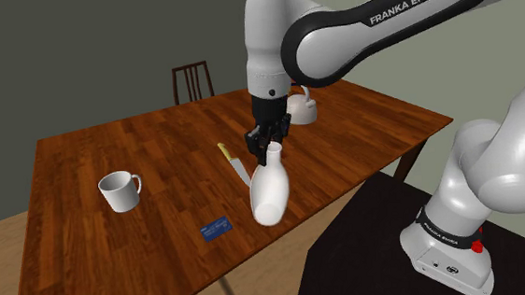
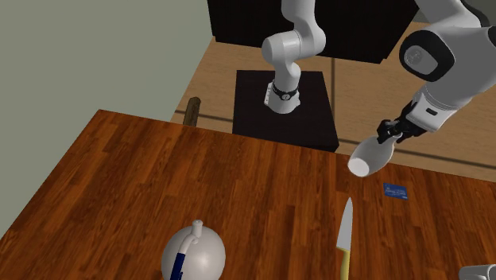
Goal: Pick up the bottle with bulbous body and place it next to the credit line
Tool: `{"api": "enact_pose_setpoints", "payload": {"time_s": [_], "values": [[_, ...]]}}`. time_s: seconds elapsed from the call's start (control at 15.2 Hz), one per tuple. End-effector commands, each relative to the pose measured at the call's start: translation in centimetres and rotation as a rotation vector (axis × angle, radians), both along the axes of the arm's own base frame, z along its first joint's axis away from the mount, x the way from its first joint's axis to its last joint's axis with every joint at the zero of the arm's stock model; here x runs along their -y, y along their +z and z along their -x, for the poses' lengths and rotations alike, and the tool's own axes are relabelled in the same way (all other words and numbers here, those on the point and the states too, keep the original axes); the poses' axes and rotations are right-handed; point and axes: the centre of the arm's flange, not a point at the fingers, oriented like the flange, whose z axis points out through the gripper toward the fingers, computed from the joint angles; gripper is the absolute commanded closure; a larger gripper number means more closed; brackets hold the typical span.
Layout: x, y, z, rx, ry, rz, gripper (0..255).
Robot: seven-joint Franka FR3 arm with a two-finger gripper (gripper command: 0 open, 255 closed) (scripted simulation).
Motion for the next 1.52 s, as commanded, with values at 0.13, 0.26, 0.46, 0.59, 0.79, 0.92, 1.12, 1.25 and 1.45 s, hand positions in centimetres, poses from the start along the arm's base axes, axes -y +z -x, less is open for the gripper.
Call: {"api": "enact_pose_setpoints", "payload": {"time_s": [0.13, 0.26, 0.46, 0.59, 0.79, 0.92, 1.12, 1.25, 1.45], "values": [[0.0, -1.4, 0.0, 0.001, 0.000, 0.000, 255], [0.0, -1.4, 0.0, 0.001, 0.000, 0.000, 255], [0.0, -1.4, 0.0, 0.001, 0.000, 0.000, 255], [0.0, -1.4, 0.0, 0.001, 0.000, 0.000, 0], [0.0, -1.4, 0.0, 0.001, 0.000, 0.000, 0], [0.0, -1.4, 0.0, 0.001, 0.000, 0.000, 0], [-0.1, 2.6, -0.1, 0.001, 0.000, 0.000, 0], [-0.1, 3.6, -0.1, 0.001, 0.000, 0.000, 0], [-0.1, 3.6, -0.1, 0.001, 0.000, 0.000, 0]]}}
